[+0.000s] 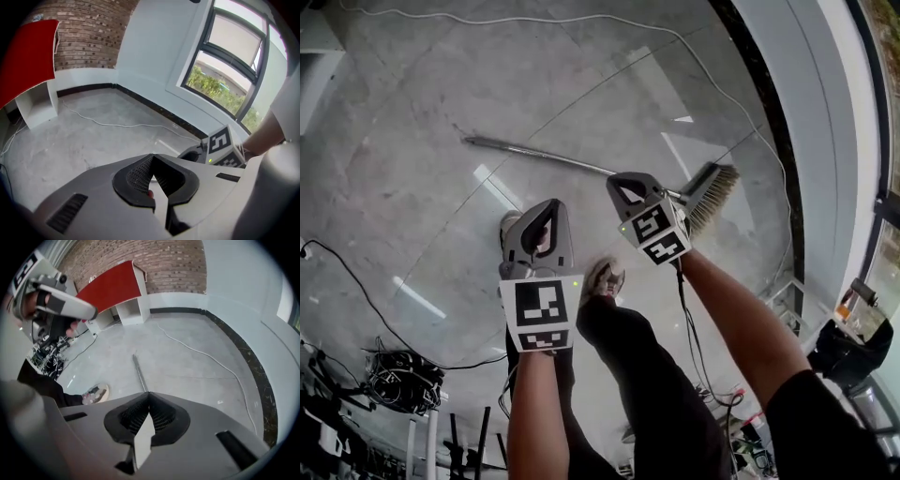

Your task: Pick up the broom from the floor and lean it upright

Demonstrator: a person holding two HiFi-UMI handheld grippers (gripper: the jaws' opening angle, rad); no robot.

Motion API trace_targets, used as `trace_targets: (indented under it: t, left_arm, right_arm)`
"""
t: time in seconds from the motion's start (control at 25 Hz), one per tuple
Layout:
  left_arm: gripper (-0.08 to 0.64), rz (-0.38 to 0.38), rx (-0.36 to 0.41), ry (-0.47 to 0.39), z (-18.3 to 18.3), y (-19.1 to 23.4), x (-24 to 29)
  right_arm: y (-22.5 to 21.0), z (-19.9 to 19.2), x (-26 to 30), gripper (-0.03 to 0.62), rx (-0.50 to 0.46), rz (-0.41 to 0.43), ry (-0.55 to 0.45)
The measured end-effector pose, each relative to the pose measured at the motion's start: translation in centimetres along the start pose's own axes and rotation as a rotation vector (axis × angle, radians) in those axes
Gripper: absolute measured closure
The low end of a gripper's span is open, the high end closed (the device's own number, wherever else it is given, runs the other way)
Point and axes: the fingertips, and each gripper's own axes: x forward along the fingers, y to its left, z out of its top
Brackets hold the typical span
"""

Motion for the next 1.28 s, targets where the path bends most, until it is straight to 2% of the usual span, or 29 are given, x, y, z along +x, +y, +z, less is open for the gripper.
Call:
trace_targets:
  t: [0.24,0.4,0.64,0.72,0.88,1.0,1.28]
  left_arm:
    - [0.555,-0.028,-0.032,0.035,-0.3,0.7,0.9]
    - [0.555,-0.045,-0.054,0.030,0.2,1.4,1.3]
    - [0.555,-0.057,-0.028,0.019,1.5,2.1,1.2]
    - [0.555,-0.052,-0.052,0.007,1.7,2.4,1.0]
    - [0.555,-0.057,-0.041,0.058,0.0,2.9,1.0]
    - [0.555,-0.048,-0.062,0.029,0.8,3.3,0.9]
    - [0.555,-0.035,-0.046,0.032,1.3,4.4,0.9]
  right_arm:
    - [0.3,-3.4,3.9,0.584,-0.229,0.020,0.105]
    - [0.1,-5.4,6.8,0.583,-0.317,0.014,0.176]
    - [-0.4,-7.9,10.7,0.577,-0.353,0.020,0.286]
    - [-0.2,-9.0,11.7,0.476,-0.384,0.037,0.330]
    - [-0.4,-10.1,13.2,0.478,-0.442,0.048,0.374]
    - [-0.3,-10.3,14.3,0.488,-0.470,0.039,0.386]
    - [-0.5,-11.6,16.1,0.511,-0.423,0.010,0.434]
